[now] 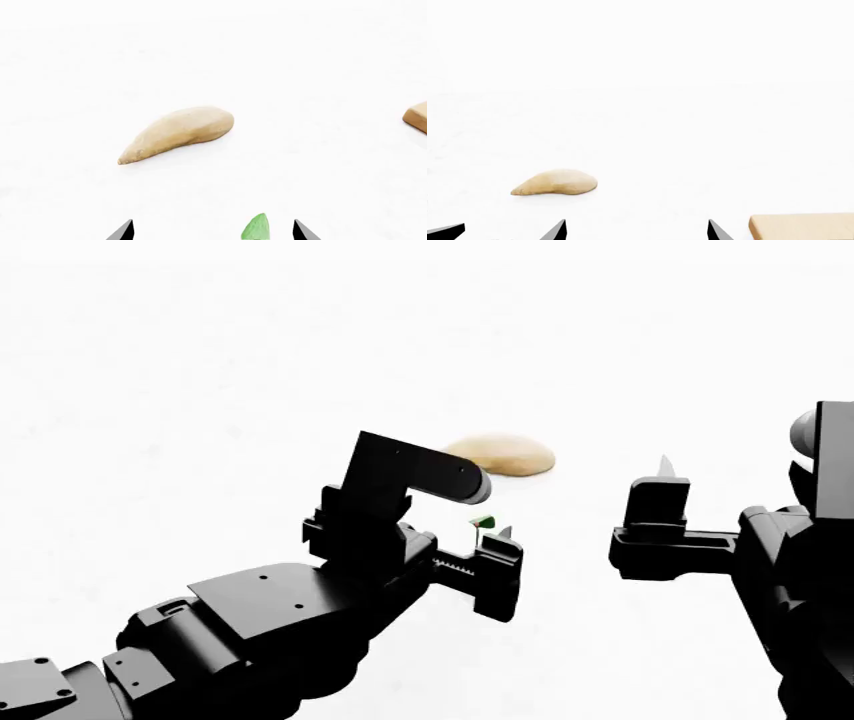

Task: Place the cherry and the sweet potato on separate cutting boards.

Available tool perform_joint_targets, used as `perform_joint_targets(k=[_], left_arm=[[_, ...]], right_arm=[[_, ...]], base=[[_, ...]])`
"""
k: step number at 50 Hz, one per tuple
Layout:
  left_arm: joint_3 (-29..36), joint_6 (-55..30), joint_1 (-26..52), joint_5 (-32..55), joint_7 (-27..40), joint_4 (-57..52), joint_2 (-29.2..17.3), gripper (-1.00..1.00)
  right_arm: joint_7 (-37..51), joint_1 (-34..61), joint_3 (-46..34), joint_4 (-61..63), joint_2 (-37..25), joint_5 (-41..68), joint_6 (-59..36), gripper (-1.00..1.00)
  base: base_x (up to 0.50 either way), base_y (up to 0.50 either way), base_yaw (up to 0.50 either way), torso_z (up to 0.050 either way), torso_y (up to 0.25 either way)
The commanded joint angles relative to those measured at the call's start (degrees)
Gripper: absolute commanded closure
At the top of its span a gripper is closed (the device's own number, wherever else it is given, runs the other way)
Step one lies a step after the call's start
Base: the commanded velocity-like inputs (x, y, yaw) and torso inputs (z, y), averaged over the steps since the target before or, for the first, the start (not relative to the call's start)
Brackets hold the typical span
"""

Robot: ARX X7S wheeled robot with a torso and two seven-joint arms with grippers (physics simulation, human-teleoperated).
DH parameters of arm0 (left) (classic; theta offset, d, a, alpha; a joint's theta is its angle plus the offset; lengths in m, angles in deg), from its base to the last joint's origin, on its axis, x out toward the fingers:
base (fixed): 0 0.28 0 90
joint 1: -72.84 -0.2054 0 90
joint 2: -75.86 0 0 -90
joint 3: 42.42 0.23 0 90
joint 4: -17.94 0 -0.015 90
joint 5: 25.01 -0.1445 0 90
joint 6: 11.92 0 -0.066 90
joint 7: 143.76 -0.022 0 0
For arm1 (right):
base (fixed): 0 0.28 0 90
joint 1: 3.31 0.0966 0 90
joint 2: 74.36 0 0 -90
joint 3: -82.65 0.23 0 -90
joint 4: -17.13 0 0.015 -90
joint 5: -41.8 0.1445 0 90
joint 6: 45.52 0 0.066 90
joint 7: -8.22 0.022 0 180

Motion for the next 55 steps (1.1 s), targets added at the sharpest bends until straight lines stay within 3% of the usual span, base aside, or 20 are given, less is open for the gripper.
perform_joint_targets(k=[1,17,18,45,49,55], left_arm=[[0.9,0.2,-0.7,0.3,0.5,-0.1,0.0,-1.00],[0.9,-1.4,-0.5,-0.4,-0.4,-2.1,0.0,-1.00],[0.7,-0.6,-0.4,-0.1,-0.4,-2.2,0.0,1.00],[0.1,4.6,5.5,3.6,-2.1,-1.4,-0.2,1.00],[-1.9,4.6,9.4,4.3,1.2,-8.4,-7.6,1.00],[-1.8,3.6,11.0,3.9,2.5,-13.0,-15.1,1.00]], right_arm=[[-0.8,-0.7,-0.9,-0.4,-0.2,0.3,1.4,-1.00],[-0.5,-0.9,0.1,0.1,0.1,1.5,0.7,-1.00],[-0.3,-1.0,0.6,-0.1,0.5,1.6,0.7,-1.00],[0.0,-2.5,0.7,-1.3,1.0,2.2,1.4,-1.00],[0.4,-2.1,0.8,-0.8,0.9,2.4,0.8,-1.00],[0.5,0.4,-2.3,-2.3,0.5,1.3,1.7,-1.00]], base=[[0.08,0.00,0.00,0.000,0.000],[0.01,0.00,0.00,0.000,0.000],[0.00,0.00,0.00,0.000,0.000],[0.00,0.00,0.00,0.000,0.000],[0.00,0.00,0.00,0.000,0.003],[0.00,0.00,0.00,0.000,0.000]])
